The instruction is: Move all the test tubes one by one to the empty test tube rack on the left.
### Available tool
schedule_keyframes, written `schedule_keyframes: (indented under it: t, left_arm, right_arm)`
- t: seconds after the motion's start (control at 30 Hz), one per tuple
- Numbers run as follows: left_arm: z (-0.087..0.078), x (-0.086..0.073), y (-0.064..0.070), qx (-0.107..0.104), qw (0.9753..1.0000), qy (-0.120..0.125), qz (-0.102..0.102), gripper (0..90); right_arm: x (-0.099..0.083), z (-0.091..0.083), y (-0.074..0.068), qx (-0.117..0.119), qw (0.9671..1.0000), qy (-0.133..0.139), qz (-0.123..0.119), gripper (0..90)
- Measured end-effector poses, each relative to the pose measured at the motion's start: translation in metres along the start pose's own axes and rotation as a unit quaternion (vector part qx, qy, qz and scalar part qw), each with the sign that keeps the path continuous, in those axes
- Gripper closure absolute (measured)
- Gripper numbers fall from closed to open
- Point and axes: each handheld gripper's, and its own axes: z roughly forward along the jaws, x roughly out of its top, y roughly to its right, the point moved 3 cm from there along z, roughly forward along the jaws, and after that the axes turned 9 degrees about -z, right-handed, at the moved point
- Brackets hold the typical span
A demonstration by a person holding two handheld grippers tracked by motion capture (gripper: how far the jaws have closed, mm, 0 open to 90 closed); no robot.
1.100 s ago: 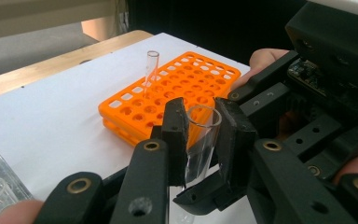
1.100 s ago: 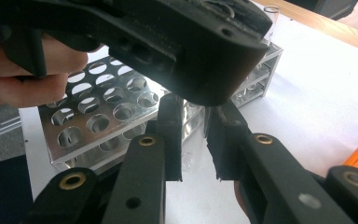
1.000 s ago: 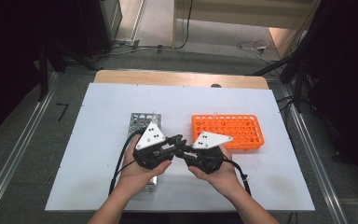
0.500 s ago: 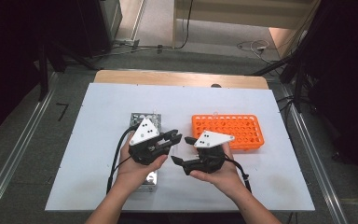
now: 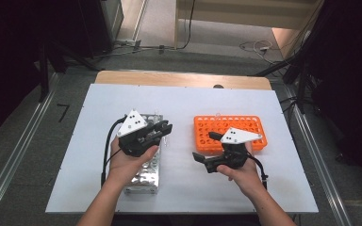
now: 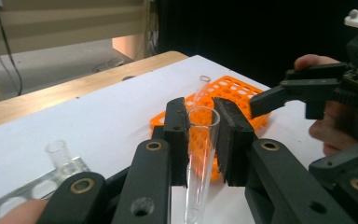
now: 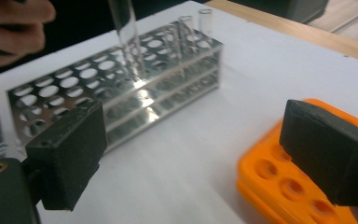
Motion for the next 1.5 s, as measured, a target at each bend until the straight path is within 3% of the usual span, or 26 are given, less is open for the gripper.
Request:
schedule_keyframes:
  t: [0.33,0.5,0.83,1.5]
  left_arm:
    - [-0.003,0.003,-0.023,0.029,0.9995,0.012,-0.011,76.0]
    - [0.001,0.0,-0.03,0.041,0.9991,0.008,-0.012,76.0]
    - [0.003,-0.007,-0.039,0.058,0.9982,0.003,-0.015,76.0]
    - [0.014,-0.022,-0.045,0.068,0.9971,-0.025,-0.023,76.0]
  right_arm:
    - [-0.015,-0.018,0.026,-0.031,0.9991,-0.001,0.029,4.0]
    - [-0.02,-0.023,0.035,-0.048,0.9982,-0.005,0.035,3.3]
    - [-0.024,-0.031,0.047,-0.06,0.9971,0.001,0.046,3.1]
    - [-0.027,-0.032,0.05,-0.049,0.9978,0.0,0.045,1.6]
